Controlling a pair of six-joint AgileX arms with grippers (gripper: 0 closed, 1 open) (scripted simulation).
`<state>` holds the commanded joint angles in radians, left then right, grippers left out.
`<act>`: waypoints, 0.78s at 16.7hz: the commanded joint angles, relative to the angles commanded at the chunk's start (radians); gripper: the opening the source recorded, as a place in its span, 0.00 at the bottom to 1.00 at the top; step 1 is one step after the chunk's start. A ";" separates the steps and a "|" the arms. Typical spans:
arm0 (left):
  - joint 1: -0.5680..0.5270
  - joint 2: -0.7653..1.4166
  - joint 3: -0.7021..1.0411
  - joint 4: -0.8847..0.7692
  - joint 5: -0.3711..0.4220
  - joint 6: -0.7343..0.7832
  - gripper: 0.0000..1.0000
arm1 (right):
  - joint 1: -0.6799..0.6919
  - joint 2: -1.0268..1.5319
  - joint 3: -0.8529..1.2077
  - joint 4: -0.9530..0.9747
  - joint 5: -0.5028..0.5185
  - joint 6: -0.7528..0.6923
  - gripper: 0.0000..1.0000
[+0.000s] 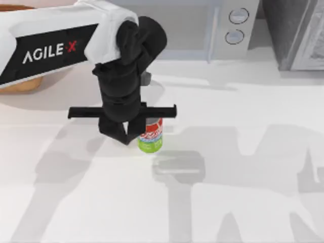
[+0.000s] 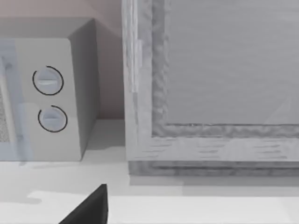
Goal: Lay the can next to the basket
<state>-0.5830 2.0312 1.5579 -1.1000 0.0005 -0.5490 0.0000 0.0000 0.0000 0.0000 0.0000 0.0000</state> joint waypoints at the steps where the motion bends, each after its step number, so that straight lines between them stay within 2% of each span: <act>1: -0.007 -0.002 0.001 0.000 0.000 -0.013 0.00 | 0.000 0.000 0.000 0.000 0.000 0.000 1.00; 13: -0.008 0.006 -0.020 0.029 0.000 -0.015 0.00 | 0.000 0.000 0.000 0.000 0.000 0.000 1.00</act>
<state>-0.5909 2.0368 1.5379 -1.0709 0.0001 -0.5637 0.0000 0.0000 0.0000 0.0000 0.0000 0.0000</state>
